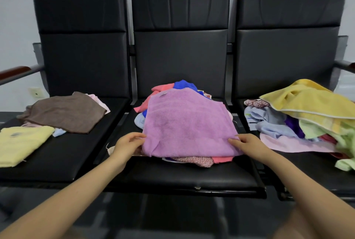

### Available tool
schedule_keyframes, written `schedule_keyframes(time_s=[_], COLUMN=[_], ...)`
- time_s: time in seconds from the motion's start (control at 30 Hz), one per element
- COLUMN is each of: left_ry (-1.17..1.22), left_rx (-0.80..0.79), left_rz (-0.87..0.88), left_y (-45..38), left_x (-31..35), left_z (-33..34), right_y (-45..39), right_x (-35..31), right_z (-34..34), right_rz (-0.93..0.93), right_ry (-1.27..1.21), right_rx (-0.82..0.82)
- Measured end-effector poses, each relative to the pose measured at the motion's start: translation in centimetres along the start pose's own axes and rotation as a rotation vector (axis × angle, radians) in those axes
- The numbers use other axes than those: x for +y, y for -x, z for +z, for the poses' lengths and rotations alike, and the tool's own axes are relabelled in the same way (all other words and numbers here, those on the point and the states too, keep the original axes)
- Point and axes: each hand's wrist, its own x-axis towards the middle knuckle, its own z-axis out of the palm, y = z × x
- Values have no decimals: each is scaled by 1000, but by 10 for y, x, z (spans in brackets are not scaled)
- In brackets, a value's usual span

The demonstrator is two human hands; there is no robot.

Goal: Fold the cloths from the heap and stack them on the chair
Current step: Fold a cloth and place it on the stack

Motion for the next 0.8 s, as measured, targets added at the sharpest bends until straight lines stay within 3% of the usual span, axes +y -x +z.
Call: schedule_keyframes(time_s=[0.13,0.2,0.33,0.47,0.6,0.7,0.8], left_ry=[296,313,-152,-584,-801,-892,-987], left_rx=[1,21,-13,-169,-349,-371,-368], left_rz=[-115,-125,0,300,373,425,611], left_y=[2,2,10,18,26,31,36], left_x=[14,16,9,-9,-12,-14,-22], left_z=[-9,-15,-16,-16,-24,-34,-37], right_y=[3,5,9,11,16,22,26], right_x=[-1,0,-2,4,3,-2,-2], right_z=[-1,-2,-5,-11,-14,-15,-16], right_rz=[-3,21,96,124,134,119,118], right_ry=[-22,-103,-369,-466,-387,-356,-307], right_rx=[-9,-11,29,67,76,60,39])
